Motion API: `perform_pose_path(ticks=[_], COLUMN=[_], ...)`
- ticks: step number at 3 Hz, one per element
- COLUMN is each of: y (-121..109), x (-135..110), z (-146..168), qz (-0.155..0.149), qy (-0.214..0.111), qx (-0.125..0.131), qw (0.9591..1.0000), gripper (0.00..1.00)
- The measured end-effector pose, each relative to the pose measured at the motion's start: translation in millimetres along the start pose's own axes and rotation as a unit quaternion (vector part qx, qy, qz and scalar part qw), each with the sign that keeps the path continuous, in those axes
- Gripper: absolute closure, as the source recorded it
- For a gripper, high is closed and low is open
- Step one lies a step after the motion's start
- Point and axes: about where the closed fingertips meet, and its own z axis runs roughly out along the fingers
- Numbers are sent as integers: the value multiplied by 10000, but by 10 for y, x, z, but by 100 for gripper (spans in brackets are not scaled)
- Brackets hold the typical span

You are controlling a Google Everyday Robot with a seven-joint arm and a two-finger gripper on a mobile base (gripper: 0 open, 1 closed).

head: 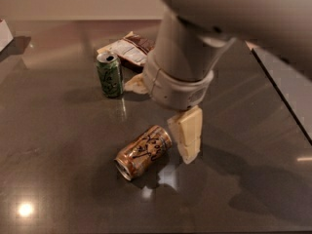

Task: Place orange can upright

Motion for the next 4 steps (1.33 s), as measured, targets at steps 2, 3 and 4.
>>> perform_pose_path(ticks=[2, 3, 4], y=[-36, -27, 2], x=[-284, -318, -317], z=[503, 659, 809], qz=[-953, -1113, -1167], qy=[13, 21, 54], qx=[-547, -725, -908], qw=[9939, 9911, 9890], gripper=[0, 0, 0])
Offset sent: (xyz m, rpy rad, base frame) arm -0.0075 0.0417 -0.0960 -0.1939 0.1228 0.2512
